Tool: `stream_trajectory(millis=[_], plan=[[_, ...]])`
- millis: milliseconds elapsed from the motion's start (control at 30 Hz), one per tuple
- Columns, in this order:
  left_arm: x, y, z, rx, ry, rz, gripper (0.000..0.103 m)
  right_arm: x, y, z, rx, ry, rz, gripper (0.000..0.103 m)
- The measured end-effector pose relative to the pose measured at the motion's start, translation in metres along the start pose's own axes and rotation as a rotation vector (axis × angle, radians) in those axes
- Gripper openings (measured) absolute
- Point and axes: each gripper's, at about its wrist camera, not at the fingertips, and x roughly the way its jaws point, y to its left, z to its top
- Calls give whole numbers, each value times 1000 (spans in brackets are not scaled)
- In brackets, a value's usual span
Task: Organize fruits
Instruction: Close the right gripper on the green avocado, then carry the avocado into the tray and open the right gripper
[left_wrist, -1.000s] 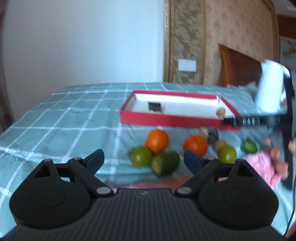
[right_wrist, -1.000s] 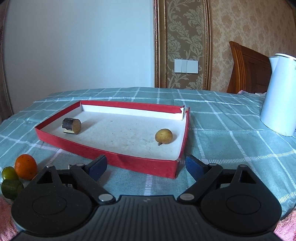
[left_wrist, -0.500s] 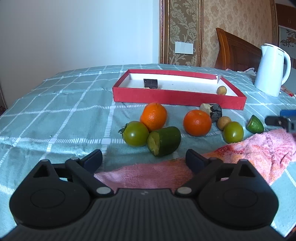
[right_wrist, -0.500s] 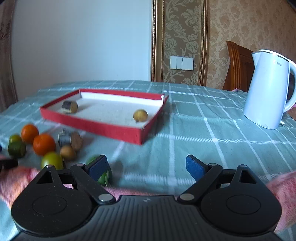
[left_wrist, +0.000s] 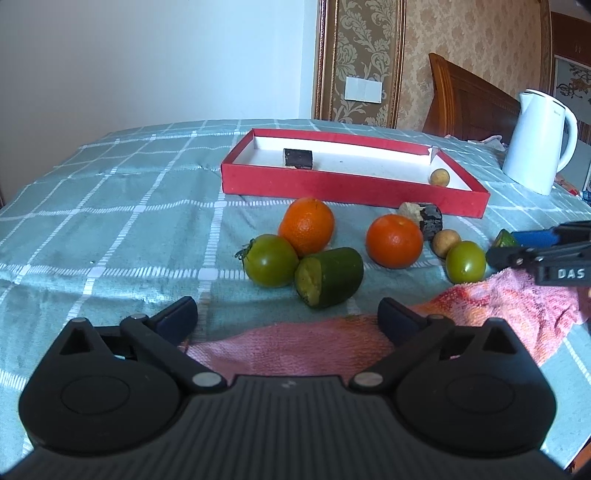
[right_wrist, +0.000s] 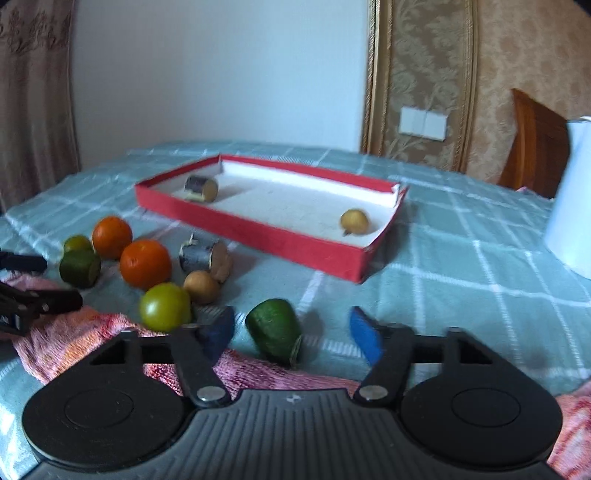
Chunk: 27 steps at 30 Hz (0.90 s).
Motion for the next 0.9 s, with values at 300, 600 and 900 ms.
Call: stream_trajectory(millis=[300, 600, 900], plan=[[-1, -1, 0, -2, -2, 2, 103, 1, 9, -1, -23, 10, 5, 34], [-2, -2, 0, -3, -3, 1, 103, -3, 2, 10, 18, -18, -15, 34], [-2, -2, 0, -4, -4, 0, 103, 5, 13, 41, -46, -72, -42, 34]])
